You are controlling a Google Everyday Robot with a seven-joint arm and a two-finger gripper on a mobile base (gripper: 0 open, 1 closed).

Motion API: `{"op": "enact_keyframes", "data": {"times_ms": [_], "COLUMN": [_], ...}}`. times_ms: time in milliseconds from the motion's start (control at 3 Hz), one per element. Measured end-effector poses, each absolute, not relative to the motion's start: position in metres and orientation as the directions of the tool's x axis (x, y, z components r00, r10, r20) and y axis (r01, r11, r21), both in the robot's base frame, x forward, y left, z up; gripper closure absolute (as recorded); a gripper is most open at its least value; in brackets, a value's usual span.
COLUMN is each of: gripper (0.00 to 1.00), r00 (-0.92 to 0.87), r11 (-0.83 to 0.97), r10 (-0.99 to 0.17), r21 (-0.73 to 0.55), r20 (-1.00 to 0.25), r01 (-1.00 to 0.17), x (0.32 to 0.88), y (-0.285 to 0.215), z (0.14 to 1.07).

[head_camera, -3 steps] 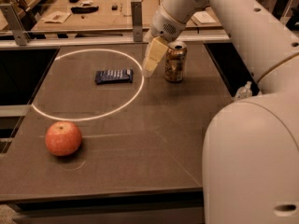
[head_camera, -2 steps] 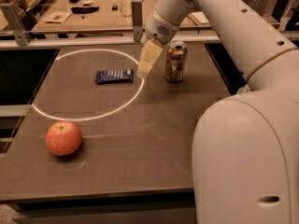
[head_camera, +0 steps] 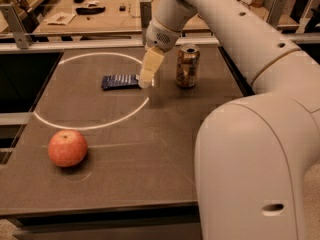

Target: Move rxbar blueberry near apple

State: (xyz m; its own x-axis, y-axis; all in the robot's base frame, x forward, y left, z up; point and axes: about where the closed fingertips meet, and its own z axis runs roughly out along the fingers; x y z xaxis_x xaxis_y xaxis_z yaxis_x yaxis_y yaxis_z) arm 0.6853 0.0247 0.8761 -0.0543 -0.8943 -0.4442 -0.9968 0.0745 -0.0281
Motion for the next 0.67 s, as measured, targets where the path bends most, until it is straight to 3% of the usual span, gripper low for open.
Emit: {"op": "enact_keyframes", "data": {"times_ms": [667], "gripper": [0.00], "r00": [-0.034], "r11": [0.073], "r10": [-0.900], "r21": [-0.073], "r20": [-0.435], "r01": [-0.995], "x": [0.6906], "y": [0.0406], "z": [0.8598]}}
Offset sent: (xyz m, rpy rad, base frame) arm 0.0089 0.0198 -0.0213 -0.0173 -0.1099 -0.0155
